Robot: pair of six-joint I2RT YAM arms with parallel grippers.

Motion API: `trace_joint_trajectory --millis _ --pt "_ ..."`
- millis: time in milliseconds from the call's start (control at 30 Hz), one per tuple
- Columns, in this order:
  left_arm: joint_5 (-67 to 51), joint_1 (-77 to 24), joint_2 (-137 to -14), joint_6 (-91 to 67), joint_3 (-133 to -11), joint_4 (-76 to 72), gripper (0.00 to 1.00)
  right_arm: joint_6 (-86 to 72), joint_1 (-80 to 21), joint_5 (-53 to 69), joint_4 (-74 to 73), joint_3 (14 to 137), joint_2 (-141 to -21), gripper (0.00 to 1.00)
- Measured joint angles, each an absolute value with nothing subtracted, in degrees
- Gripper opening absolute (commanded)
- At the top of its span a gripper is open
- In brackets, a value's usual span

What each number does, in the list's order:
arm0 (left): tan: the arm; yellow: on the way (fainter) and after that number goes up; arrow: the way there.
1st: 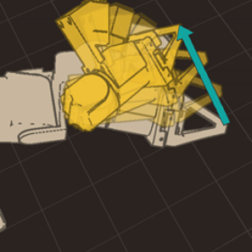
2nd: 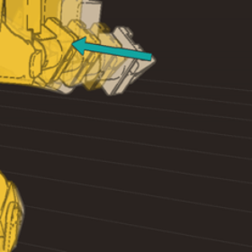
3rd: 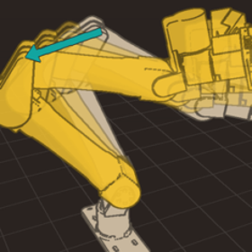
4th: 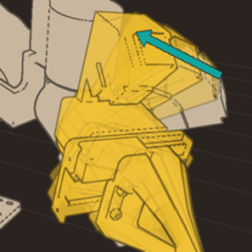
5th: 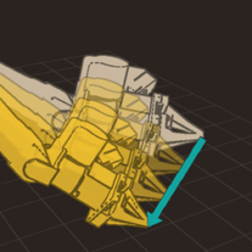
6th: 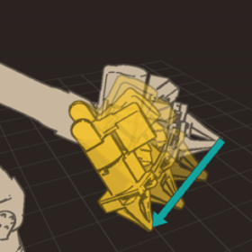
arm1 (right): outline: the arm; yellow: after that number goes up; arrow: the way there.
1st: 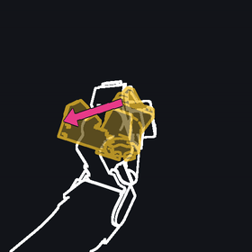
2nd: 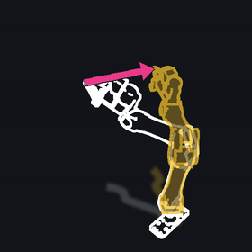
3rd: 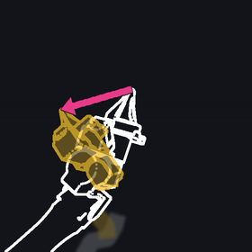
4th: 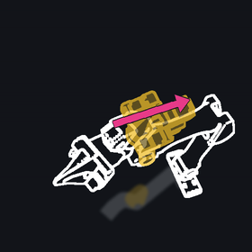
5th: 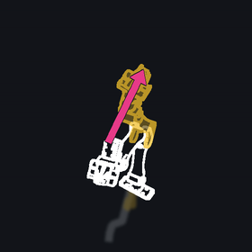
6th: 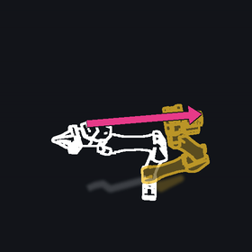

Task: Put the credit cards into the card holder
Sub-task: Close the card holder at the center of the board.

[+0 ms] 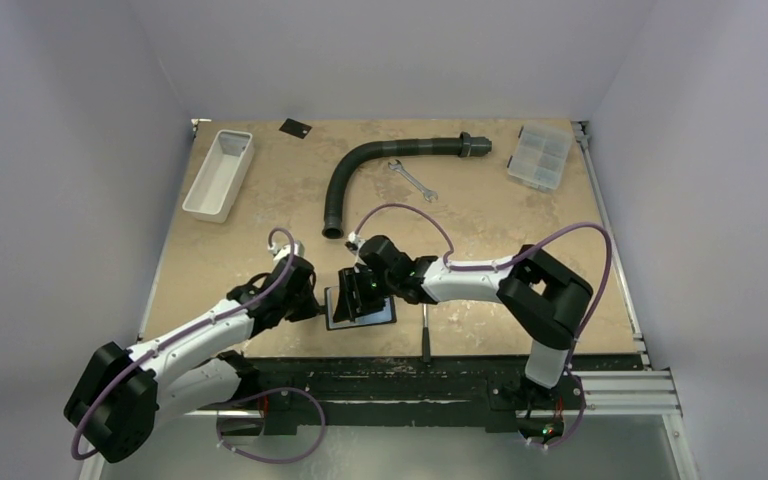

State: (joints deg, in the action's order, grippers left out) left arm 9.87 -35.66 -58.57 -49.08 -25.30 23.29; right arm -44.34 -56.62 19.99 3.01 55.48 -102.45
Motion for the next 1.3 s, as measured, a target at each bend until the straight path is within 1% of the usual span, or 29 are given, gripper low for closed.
trace_joint_trajectory --millis 100,200,333,500,700,1033,1300 --pt "9.3 -35.7 -58.1 -49.6 -24.8 23.0 0.00 -44.1 -58.0 18.5 1.1 58.6 -103.6 0.48" --pt "8.9 -35.7 -57.4 -50.3 -24.1 22.7 0.00 -43.7 -59.0 17.3 -0.3 60.9 -104.4 0.49" --pt "8.7 -35.7 -56.9 -50.6 -23.6 22.7 0.00 -43.2 -59.6 16.3 -1.8 61.2 -104.4 0.55" --pt "8.7 -35.7 -56.9 -50.6 -23.6 22.7 0.00 -41.1 -59.6 12.1 -6.8 61.1 -103.7 0.59" --pt "8.7 -35.7 -56.9 -50.6 -23.6 22.6 0.00 -39.4 -59.5 8.6 -9.2 60.1 -102.5 0.59" --pt "8.6 -35.7 -56.7 -50.6 -23.6 22.5 0.00 -38.6 -60.0 8.5 -9.5 60.9 -103.0 0.57" --pt "8.6 -35.6 -56.8 -50.6 -23.4 22.0 0.00 -38.0 -59.9 10.2 -9.6 61.9 -103.1 0.62"
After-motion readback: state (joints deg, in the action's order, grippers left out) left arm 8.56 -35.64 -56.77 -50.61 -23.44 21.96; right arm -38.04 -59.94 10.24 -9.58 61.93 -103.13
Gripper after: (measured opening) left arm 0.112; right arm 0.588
